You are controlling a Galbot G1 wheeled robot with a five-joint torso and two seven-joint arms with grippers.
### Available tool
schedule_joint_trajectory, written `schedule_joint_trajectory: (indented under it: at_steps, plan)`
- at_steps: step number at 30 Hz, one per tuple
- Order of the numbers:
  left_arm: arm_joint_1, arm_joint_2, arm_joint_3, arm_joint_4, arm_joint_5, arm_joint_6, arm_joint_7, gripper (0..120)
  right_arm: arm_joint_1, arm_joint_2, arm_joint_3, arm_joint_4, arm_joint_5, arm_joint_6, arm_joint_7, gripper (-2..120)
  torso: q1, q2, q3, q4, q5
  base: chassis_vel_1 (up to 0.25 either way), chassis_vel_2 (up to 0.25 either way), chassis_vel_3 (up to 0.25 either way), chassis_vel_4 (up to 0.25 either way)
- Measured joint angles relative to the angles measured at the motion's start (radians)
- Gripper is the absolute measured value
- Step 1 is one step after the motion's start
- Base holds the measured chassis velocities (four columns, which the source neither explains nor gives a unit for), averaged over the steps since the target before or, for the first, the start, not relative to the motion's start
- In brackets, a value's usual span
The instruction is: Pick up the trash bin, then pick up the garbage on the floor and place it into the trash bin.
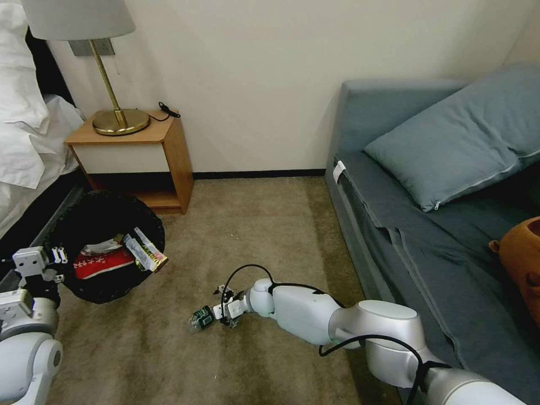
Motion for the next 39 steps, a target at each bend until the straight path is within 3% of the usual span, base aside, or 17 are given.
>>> schedule_joint_trajectory:
  at_steps: [5, 39]
  plan:
    - [0.005, 0.005, -0.007, 0.007, -0.008, -0.007, 0.001, 4, -0.011, 0.0, -0.017, 0.013, 0.058, 0.005, 0.031, 100, 0.0, 0.0, 0.0, 0.0, 0.0, 0.0, 0.0, 0.0, 0.0]
    - [-0.003, 0.006, 0.0, 0.018, -0.026, -0.014, 0.015, 4, -0.022, 0.0, -0.002, 0.035, 0.055, -0.005, 0.014, 100, 0.0, 0.0, 0.0, 0.0, 0.0, 0.0, 0.0, 0.0, 0.0]
